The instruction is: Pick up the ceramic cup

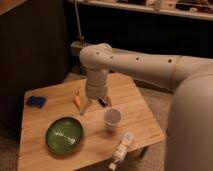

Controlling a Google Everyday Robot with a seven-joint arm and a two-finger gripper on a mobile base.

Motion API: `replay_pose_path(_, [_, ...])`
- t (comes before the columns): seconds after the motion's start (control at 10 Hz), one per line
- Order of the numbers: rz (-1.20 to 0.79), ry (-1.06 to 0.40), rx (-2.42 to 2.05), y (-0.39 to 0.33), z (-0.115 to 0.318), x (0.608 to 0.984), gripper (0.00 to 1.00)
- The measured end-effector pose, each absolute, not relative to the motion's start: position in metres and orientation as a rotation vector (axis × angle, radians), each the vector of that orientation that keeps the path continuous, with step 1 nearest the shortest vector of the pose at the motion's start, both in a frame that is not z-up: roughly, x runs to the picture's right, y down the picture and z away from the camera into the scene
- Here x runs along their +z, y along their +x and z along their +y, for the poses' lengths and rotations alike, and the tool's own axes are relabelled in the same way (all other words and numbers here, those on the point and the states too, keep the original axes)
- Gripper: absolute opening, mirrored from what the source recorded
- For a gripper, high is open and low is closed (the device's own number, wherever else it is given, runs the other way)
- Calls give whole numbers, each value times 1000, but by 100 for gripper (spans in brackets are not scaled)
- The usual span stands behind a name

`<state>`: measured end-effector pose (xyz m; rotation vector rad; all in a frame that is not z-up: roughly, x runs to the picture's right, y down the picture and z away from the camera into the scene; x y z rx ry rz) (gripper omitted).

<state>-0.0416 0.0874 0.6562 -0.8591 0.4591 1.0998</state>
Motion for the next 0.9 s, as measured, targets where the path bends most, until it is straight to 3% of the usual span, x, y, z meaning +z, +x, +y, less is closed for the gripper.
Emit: replay_pose_path(0.9, [423,-813,1087,-47,92,661,80])
